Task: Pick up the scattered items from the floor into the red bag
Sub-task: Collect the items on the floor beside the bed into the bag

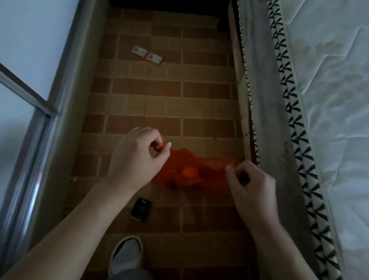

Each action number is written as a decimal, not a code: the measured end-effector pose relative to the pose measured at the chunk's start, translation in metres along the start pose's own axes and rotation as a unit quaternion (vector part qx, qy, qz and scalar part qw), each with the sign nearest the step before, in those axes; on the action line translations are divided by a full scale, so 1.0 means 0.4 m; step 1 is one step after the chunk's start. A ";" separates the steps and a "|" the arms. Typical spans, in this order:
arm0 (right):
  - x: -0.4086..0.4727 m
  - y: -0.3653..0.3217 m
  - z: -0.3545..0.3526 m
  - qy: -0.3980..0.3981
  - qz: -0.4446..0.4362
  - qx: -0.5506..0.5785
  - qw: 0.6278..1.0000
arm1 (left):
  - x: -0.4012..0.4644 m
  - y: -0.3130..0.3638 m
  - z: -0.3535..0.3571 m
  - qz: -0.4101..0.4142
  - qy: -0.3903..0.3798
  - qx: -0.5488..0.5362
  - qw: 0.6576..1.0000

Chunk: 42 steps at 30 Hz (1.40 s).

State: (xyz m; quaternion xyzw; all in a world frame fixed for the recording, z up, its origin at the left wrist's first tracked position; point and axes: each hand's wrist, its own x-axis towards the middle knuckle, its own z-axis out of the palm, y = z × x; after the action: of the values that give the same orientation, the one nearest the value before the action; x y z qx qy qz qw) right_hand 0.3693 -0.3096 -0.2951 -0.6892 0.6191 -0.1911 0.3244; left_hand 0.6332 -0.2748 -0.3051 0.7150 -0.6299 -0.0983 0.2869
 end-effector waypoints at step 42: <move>0.082 0.282 0.386 -0.172 -0.090 -0.282 0.940 | -0.167 -0.191 0.436 0.003 -0.303 0.247 0.920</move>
State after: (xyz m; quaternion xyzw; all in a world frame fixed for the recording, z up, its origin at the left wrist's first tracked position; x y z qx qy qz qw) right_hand 0.3950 -0.3118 -0.4875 -0.8275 0.5180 0.0838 0.1998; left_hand 0.5975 -0.2576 -0.5031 0.6976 -0.6930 -0.1501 -0.1032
